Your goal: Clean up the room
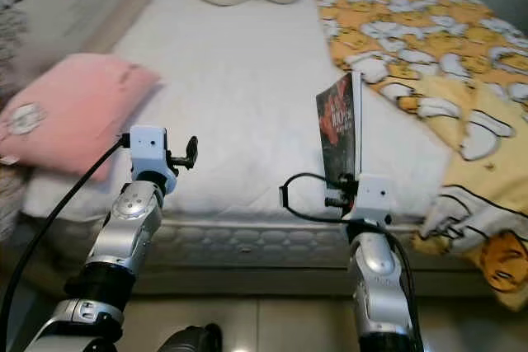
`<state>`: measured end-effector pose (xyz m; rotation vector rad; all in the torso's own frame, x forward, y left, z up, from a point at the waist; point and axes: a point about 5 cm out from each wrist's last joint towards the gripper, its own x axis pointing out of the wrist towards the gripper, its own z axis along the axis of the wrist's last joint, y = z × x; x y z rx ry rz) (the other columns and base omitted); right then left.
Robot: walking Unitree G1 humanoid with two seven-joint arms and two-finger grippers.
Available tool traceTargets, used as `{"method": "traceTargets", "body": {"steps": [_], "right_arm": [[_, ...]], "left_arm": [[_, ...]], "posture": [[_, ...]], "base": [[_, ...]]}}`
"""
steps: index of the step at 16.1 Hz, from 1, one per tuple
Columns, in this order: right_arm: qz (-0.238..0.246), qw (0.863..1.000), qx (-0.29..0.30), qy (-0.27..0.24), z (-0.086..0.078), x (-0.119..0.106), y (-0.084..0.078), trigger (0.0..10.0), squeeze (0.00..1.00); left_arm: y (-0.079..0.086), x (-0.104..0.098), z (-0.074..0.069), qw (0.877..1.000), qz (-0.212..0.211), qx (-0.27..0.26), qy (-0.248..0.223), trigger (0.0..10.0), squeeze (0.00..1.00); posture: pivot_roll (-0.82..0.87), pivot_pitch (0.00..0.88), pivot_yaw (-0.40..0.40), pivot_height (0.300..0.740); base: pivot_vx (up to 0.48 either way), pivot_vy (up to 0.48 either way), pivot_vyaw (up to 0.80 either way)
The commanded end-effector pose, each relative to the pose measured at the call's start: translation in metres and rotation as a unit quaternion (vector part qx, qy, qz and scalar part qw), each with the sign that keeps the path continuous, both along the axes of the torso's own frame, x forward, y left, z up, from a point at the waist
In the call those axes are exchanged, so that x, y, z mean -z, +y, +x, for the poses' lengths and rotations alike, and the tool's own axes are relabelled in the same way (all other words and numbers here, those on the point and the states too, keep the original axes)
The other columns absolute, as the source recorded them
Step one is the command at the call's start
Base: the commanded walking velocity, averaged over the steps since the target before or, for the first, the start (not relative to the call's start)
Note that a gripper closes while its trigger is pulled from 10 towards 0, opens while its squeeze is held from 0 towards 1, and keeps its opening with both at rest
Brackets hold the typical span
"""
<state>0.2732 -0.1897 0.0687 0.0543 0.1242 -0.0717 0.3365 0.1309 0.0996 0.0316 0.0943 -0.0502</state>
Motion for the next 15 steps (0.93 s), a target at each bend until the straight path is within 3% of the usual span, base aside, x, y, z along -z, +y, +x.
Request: {"method": "traceTargets", "body": {"steps": [1, 3, 11, 13, 15], "right_arm": [[0.000, 0.999, -0.001, -0.033, 0.005, -0.010, -0.002, 10.0, 0.00], [-0.001, 0.999, -0.002, -0.037, 0.006, -0.010, -0.003, 10.0, 0.00], [0.006, 0.999, -0.008, -0.040, 0.007, -0.006, -0.003, 10.0, 0.00], [0.004, 0.999, -0.012, -0.044, 0.006, -0.007, 0.001, 10.0, 0.00], [0.007, 0.999, -0.015, -0.045, 0.007, -0.006, 0.004, 10.0, 0.00]], "left_arm": [[-0.001, -0.007, 0.005, 1.000, 0.010, 0.005, -0.013, 10.0, 0.00], [-0.001, -0.006, 0.005, 1.000, -0.005, 0.004, -0.013, 10.0, 0.00], [-0.003, -0.011, 0.013, 1.000, 0.003, 0.013, -0.022, 10.0, 0.00], [-0.008, -0.010, 0.016, 0.999, 0.021, 0.030, -0.014, 10.0, 0.00], [-0.010, -0.018, 0.019, 0.998, -0.001, 0.049, -0.033, 10.0, 0.00]], "posture": [[0.02, 0.000, 0.033, 0.740], [0.02, 0.000, 0.034, 0.740], [0.01, 0.000, 0.034, 0.740], [0.01, 0.000, 0.040, 0.740], [0.00, 0.000, 0.045, 0.740]], "base": [[0.000, 0.000, 0.54], [0.000, 0.240, 0.52], [0.000, 0.480, 0.40], [0.000, 0.000, 0.00], [0.442, 0.000, 0.00]]}}
